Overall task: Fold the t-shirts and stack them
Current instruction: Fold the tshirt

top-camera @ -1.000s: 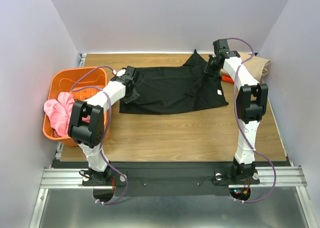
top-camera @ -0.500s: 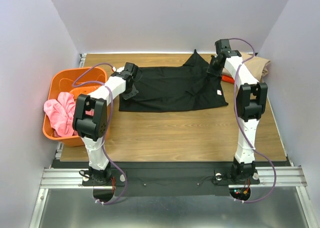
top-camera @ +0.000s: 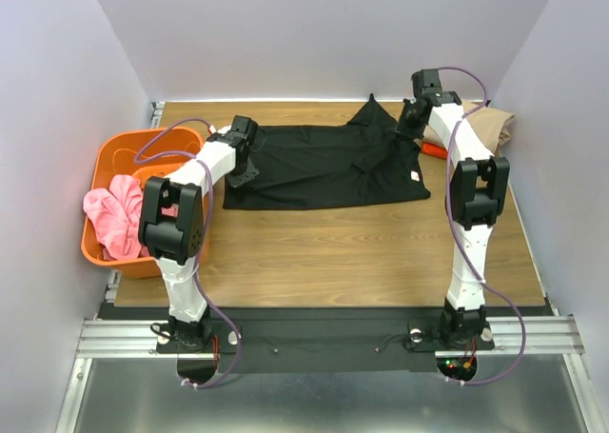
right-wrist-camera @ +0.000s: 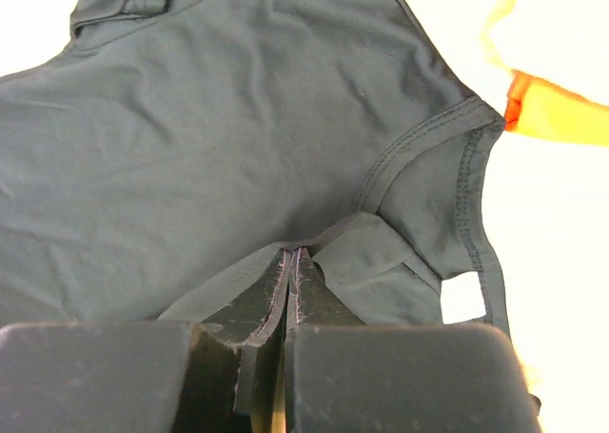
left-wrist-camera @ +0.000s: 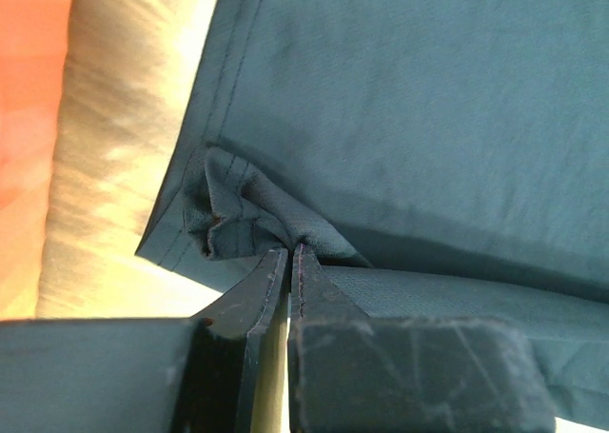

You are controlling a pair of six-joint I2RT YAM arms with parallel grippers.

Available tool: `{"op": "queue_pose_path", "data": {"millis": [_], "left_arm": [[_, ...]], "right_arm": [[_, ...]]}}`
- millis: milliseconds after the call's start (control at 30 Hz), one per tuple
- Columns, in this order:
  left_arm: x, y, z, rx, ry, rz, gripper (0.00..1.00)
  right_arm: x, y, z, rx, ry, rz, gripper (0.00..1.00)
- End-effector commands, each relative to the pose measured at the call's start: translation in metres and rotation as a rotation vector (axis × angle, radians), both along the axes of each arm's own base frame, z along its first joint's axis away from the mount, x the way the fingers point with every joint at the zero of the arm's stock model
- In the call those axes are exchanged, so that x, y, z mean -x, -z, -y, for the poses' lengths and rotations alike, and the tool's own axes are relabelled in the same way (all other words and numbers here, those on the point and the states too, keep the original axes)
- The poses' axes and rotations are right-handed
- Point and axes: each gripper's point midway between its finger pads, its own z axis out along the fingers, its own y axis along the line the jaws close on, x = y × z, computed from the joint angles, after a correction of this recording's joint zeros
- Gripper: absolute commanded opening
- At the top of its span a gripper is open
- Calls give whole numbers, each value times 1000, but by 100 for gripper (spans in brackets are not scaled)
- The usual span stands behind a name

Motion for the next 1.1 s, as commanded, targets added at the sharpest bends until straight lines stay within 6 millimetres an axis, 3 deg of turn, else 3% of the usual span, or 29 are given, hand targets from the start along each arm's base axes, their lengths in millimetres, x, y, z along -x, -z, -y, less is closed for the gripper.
{"op": "queue_pose_path", "data": {"millis": [0, 167, 233, 267, 300, 333, 400, 433, 533, 633, 667, 700, 733, 767, 800, 900, 967, 1067], "left_arm": [[-16, -13, -3, -21, 22, 28, 0], [-32, -17, -5, -46, 40, 35, 0], [-39, -22, -7, -65, 42, 41, 7], [-41, -25, -10, -79, 38, 44, 15], [-49, -33, -10, -83, 31, 66, 38], [-52, -38, -10, -90, 32, 78, 51], [-64, -55, -11, -101, 23, 121, 83], [-69, -62, -11, -106, 29, 139, 88], [-81, -87, -12, -124, 20, 197, 94], [-82, -100, -8, -137, 37, 224, 95], [-79, -95, -4, -128, 56, 217, 95], [-76, -94, 0, -118, 72, 216, 96], [-72, -90, 10, -105, 101, 212, 96], [-67, -78, 17, -90, 128, 193, 96], [-62, -72, 23, -86, 146, 182, 96], [-45, -55, 40, -68, 201, 155, 97], [-32, -41, 49, -42, 231, 134, 97], [-22, -44, 52, -24, 240, 153, 97]], "right_arm": [[-13, -6, 5, 5, 0, 35, 0], [-15, 0, 4, 1, -1, 27, 0], [-19, -3, 3, 0, -1, 39, 0], [-20, -6, 4, 1, 0, 45, 0], [-23, -12, 4, 0, 1, 62, 1], [-25, -16, 5, -1, 5, 73, 3], [-28, -28, 8, -5, 15, 100, 28], [-28, -33, 10, -1, 23, 111, 52], [-25, -51, 21, 21, 41, 139, 68], [-13, -64, 31, 47, 41, 149, 72], [-1, -47, 35, 66, 51, 100, 73], [7, -55, 40, 77, 58, 104, 73], [14, -50, 42, 83, 63, 86, 73], [33, -25, 46, 92, 66, 12, 72], [33, -34, 48, 92, 71, 32, 71], [69, 5, 57, 87, 81, -68, 68], [75, 2, 61, 81, 88, -49, 65], [85, 14, 60, 81, 81, -74, 62]]}}
